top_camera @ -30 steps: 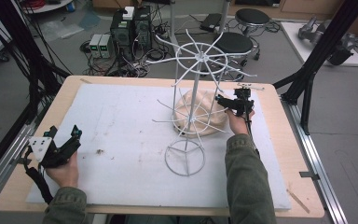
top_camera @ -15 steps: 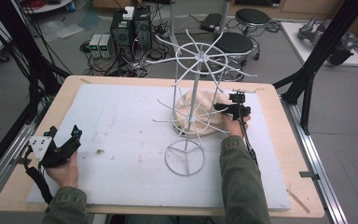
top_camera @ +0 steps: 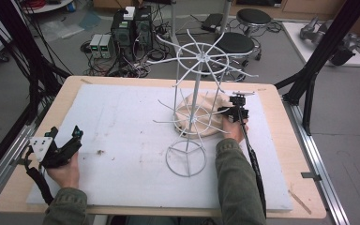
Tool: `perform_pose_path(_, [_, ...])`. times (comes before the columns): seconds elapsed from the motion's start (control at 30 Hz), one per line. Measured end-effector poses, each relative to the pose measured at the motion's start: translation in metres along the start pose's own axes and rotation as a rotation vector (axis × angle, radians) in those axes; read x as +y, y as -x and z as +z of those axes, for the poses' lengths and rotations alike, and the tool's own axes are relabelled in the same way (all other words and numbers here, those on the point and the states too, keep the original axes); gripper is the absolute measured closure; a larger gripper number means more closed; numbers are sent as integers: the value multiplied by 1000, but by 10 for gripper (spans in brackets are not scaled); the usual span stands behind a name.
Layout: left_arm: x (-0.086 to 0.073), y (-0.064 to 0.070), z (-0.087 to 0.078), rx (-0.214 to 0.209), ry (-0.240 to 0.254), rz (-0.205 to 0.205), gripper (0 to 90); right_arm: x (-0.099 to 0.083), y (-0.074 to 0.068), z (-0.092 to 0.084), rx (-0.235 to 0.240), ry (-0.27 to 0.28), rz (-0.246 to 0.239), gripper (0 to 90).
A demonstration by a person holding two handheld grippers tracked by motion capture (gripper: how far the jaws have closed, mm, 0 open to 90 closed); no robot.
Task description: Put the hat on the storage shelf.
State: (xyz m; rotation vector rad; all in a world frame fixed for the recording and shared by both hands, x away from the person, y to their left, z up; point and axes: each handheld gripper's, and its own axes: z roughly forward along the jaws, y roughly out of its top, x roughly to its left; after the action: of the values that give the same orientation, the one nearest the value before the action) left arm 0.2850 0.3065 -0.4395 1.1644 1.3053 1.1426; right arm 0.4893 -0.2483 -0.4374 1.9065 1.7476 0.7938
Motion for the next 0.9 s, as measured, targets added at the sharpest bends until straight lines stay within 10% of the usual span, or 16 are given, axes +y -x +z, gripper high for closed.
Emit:
perform_pose_path(0.4, [-1, 1, 1, -11, -7, -3, 240, 10, 26, -26, 26, 18, 142, 772])
perform_pose_path(0.53, [-1, 1, 1, -12, -7, -5, 240, 6, 44, -28, 91, 30, 216, 796])
perform_pose_path(0.9, [-1, 1, 0, -15, -6, -7, 241, -1, 53, -30, 139, 61, 210, 794])
